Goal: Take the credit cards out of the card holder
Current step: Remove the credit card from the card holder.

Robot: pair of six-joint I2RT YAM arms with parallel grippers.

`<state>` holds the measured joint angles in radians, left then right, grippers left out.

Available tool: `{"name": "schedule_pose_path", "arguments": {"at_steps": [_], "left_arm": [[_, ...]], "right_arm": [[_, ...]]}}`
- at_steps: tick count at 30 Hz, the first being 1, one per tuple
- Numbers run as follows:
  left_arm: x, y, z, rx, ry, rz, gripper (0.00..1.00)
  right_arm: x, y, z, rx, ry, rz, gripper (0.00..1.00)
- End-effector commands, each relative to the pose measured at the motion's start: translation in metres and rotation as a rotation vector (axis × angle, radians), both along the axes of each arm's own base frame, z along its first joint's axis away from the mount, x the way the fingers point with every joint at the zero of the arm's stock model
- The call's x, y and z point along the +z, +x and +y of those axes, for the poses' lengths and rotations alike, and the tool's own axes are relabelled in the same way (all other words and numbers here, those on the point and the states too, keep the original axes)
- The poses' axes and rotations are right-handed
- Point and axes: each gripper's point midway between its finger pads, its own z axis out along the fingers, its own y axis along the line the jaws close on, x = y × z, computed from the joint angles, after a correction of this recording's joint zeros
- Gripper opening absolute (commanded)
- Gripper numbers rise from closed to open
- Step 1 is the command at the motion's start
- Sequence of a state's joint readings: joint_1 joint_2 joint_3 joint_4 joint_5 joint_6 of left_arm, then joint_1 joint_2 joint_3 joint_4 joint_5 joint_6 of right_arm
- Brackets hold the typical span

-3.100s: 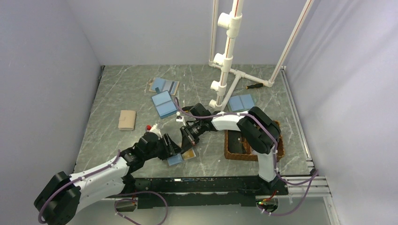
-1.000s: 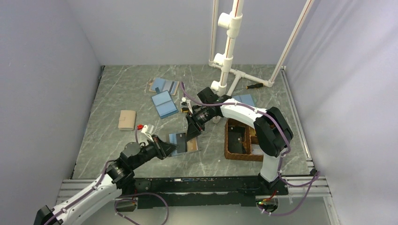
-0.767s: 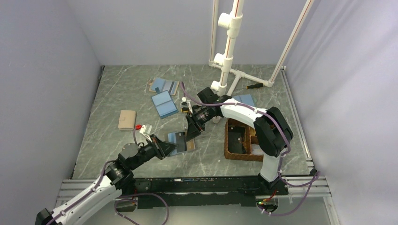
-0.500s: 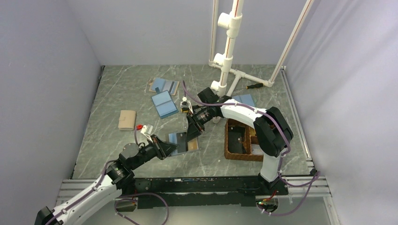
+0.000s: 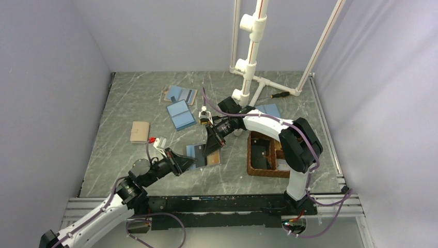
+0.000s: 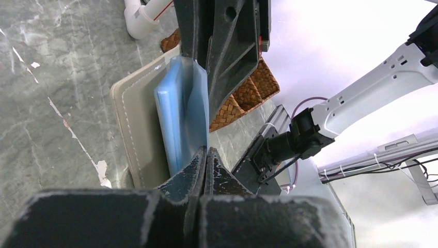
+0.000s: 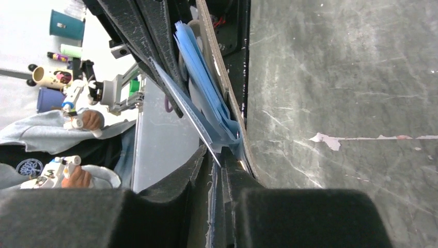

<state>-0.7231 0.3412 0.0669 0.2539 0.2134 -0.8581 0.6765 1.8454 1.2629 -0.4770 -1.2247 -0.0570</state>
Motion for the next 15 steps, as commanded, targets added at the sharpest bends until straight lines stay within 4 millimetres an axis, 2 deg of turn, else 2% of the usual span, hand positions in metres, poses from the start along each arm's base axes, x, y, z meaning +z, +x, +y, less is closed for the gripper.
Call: {"name": "schedule_pose_path", "arguments": {"at_steps": [1,5,7,12,15], "left_arm": [[0.019,-0.002,0.002,0.0,-0.047,-0.057,0.0],[0.015,-0.001,0.005,0.017,-0.035,-0.039,0.0],[0.012,0.001,0.007,0.031,-0.022,-0.022,0.01],[0.007,0.003,0.009,0.048,0.005,0.012,0.17],[0.006,0.002,0.007,0.04,0.011,0.012,0.2]], "right_arm": [[0.021,-0.003,0.003,0.035,0.094,-0.028,0.11],[0.026,-0.005,0.002,0.053,0.115,-0.023,0.0],[0.027,-0.006,0.002,0.058,0.118,-0.028,0.0],[0.025,-0.006,0.001,0.061,0.114,-0.037,0.0],[0.023,-0.008,0.002,0.069,0.111,-0.035,0.0]]}}
